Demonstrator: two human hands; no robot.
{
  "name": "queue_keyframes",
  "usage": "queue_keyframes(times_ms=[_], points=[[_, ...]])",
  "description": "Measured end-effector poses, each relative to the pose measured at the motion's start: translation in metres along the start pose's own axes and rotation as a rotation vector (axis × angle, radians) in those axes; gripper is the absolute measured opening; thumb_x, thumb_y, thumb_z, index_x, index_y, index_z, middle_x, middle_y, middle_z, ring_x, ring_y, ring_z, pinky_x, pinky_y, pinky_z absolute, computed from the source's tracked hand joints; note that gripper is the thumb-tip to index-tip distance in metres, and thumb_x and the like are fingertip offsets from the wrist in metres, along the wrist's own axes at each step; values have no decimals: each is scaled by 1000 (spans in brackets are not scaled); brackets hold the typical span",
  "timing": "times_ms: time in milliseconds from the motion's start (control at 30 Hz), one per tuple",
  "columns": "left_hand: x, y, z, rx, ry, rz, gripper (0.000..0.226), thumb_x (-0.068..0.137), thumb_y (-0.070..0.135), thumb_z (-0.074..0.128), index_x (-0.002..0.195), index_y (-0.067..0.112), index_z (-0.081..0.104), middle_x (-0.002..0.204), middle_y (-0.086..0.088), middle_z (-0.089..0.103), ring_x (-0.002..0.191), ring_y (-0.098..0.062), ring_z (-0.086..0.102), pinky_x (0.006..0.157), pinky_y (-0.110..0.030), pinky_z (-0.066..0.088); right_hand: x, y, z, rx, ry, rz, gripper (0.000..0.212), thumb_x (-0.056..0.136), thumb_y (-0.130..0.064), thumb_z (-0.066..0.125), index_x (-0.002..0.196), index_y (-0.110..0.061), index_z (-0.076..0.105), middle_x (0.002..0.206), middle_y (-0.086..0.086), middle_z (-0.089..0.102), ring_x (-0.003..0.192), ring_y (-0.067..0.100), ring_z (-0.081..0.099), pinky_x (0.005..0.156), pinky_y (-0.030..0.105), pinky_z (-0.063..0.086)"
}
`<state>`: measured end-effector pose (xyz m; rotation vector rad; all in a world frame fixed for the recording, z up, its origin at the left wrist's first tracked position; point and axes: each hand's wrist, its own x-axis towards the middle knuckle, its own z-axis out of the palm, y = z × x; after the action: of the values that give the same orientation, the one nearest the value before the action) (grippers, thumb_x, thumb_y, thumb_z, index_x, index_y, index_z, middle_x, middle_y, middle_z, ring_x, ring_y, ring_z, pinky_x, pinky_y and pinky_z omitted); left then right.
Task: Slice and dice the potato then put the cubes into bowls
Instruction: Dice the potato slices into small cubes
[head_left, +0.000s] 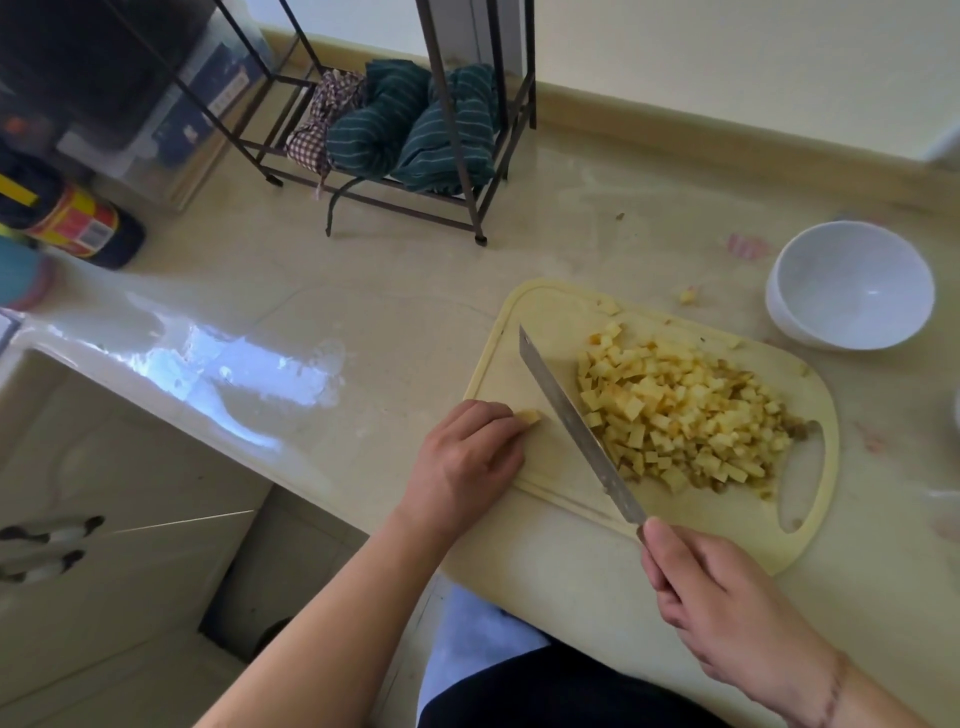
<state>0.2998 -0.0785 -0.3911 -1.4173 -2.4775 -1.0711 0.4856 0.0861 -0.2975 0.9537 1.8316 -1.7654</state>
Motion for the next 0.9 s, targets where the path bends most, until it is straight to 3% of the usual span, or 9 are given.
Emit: queue_keyframes(times_ms=[200,433,667,900], points=[[9,4,10,-32,-5,8,4,88,0,71,86,-1,75,88,-11,70,80,-24,65,70,-30,55,-8,0,1,-55,8,-78,64,76,-78,36,66,-16,43,51,-3,31,40,6,24,38,11,23],[10,7,11,-34,-10,-12,12,88,3,63,89,-2,74,91,-11,71,83,-25,64,71,-29,53,-8,-4,2,-135,16,-112,56,79,-65,35,64,-13,43,41,-6,37,38,3,34,41,12,28],[9,6,13,-41,-9,-26,12,86,5,63,88,-1,74,89,-10,70,80,-25,64,70,-29,53,-11,4,2,-149,46,-109,62,76,-77,34,63,-18,44,44,-7,36,42,4,33,44,14,27],[10,6,14,-58,-2,-50,7,81,-1,69,85,-1,74,85,-10,69,78,-25,65,67,-31,54,9,3,11,-204,73,-140,65,78,-77,29,64,-15,41,47,-7,34,45,5,31,49,20,28]])
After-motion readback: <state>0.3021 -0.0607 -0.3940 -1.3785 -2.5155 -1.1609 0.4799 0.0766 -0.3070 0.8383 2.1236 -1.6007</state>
